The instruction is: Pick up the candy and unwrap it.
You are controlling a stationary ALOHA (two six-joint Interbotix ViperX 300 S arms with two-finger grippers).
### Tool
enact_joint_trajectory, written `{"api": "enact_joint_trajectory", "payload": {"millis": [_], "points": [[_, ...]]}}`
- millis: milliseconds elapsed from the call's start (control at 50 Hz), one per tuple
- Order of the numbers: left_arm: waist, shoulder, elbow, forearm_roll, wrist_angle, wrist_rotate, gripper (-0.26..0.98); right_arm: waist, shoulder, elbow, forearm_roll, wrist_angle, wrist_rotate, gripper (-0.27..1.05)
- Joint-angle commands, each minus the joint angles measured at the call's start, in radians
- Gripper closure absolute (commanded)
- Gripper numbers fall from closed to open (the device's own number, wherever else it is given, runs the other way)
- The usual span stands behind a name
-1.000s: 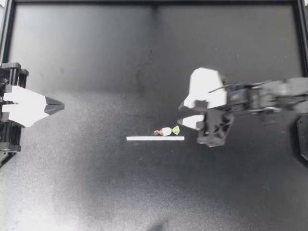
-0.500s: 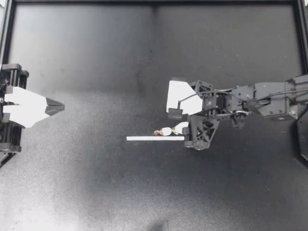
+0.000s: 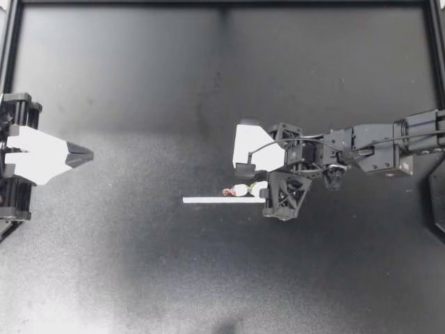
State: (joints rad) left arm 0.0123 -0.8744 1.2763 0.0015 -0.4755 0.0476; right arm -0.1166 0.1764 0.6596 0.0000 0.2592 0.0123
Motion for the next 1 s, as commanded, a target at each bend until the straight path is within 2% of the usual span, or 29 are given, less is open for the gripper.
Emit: {"api": "enact_joint_trajectory", "payload": {"millis": [0, 440, 600, 840, 980], "points": [[0.002, 0.005, -0.009, 0.000, -0.005, 0.000, 0.86, 0.009, -0.012, -0.020, 0.002, 0.000, 0.000, 0.28], [0.002, 0.005, -0.008, 0.000, -0.005, 0.003, 0.86, 0.023, 0.028, -0.034, 0.006, 0.020, 0.005, 0.30], [0.002, 0.005, -0.006, 0.000, -0.003, 0.002, 0.86, 0.023, 0.040, -0.048, 0.018, 0.084, 0.028, 0.45], [0.002, 0.005, -0.003, 0.000, -0.005, 0.003, 0.86, 0.023, 0.038, -0.066, 0.020, 0.189, 0.035, 0.79], [0.002, 0.006, -0.002, 0.000, 0.002, 0.003, 0.86, 0.028, 0.008, -0.081, 0.020, 0.202, 0.032, 0.91]]}}
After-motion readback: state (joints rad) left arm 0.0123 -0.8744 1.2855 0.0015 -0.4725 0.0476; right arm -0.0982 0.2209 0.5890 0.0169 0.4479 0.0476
